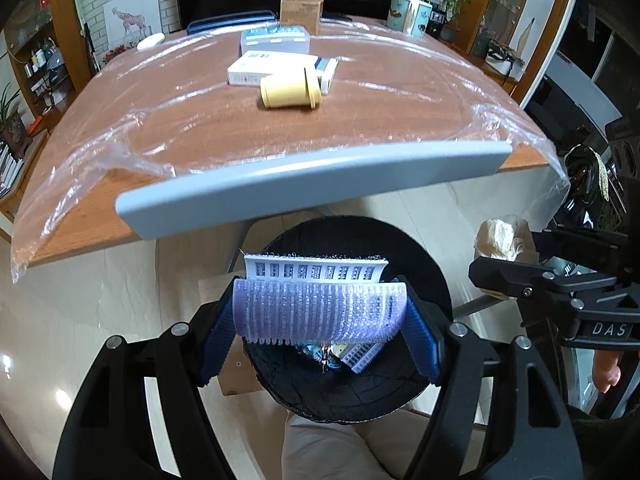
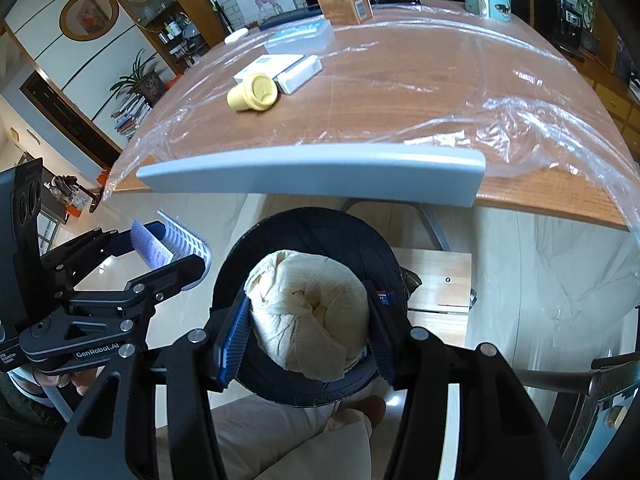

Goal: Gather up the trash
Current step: 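Hold the roller and cloth bundle above the bin opening with both tools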

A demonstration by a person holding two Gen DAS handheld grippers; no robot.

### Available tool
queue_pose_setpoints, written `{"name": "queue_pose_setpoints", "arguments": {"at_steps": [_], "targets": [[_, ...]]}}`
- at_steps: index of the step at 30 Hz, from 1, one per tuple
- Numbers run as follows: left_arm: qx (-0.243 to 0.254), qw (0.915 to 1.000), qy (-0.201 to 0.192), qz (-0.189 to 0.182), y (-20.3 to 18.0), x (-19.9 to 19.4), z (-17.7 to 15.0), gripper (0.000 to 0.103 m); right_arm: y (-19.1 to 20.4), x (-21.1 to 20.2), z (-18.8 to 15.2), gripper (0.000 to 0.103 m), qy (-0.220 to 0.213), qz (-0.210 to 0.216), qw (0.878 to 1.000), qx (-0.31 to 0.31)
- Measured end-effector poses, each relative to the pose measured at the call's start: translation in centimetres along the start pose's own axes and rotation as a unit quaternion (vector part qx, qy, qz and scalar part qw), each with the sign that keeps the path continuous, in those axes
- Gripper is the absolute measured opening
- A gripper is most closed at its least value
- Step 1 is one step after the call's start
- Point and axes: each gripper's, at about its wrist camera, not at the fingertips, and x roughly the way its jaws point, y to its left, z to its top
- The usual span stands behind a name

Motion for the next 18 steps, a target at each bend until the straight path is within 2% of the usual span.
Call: {"name": "queue_pose_setpoints", "arguments": {"at_steps": [18], "targets": [[0.005, 0.9989, 0.047, 0.003, 0.4, 3.2, -1.6, 0.074, -1.4, 3.5, -1.0, 0.052, 0.040, -0.014, 0.999, 0.016]]}}
